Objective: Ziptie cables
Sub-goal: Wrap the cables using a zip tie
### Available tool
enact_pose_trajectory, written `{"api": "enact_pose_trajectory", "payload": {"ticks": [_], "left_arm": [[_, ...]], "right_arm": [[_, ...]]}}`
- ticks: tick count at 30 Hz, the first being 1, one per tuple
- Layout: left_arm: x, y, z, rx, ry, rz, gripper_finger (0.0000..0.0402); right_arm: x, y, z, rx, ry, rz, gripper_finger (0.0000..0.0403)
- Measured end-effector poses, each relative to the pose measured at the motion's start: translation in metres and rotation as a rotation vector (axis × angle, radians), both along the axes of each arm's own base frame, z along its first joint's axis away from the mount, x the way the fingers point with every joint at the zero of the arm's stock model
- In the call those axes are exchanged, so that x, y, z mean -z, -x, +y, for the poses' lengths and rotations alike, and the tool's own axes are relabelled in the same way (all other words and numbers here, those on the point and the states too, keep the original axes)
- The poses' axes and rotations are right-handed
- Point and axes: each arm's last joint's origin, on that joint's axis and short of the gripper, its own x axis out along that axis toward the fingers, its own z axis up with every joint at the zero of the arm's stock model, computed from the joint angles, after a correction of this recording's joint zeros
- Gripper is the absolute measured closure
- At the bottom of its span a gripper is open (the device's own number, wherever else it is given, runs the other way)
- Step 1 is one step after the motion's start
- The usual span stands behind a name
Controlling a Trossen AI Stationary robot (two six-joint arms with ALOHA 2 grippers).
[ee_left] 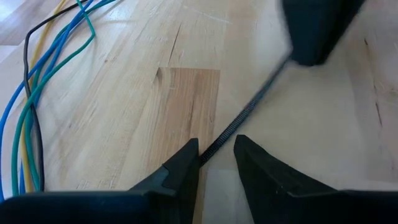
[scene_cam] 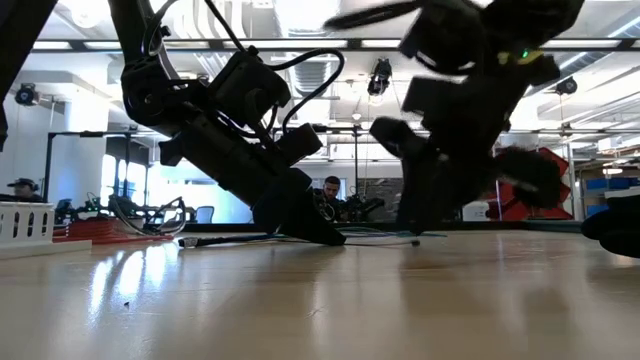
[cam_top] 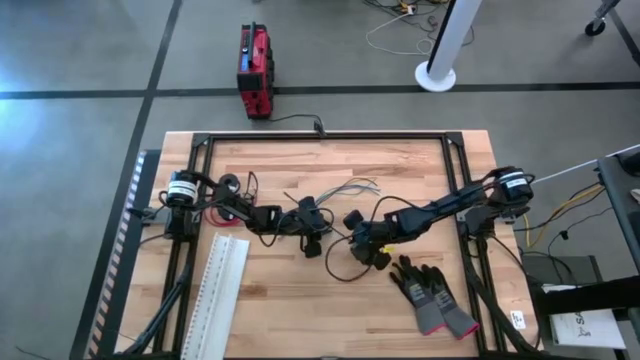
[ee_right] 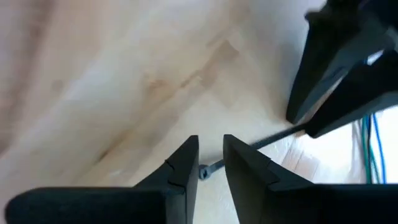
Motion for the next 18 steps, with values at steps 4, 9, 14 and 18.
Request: {"api": "enact_pose_trajectory", "payload": {"ticks": [4,9,14,18], "left_arm": [[0.000,0.000,0.000,0.010,-0.010,0.003,0.0303],[0.000,0.000,-0.001,0.020,-0.016,0.005,0.0303],[0.000,0.000,-0.001,0.021,-0.015,0.005,0.0303],[0.000,0.000,-0.001,0.022,-0.015,0.005,0.0303]], "right_arm": [[-0.004,0.003,-0.004,-0.011,0.112,0.014,0.0313],[0.002,0.004,-0.013,-0.065,0.228,0.046,0.0286],[0.019,0.002,-0.012,-0.127,0.266,0.081,0.0271],[0.023,-0.002,-0.001,-0.179,0.285,0.039,0.0268]]}}
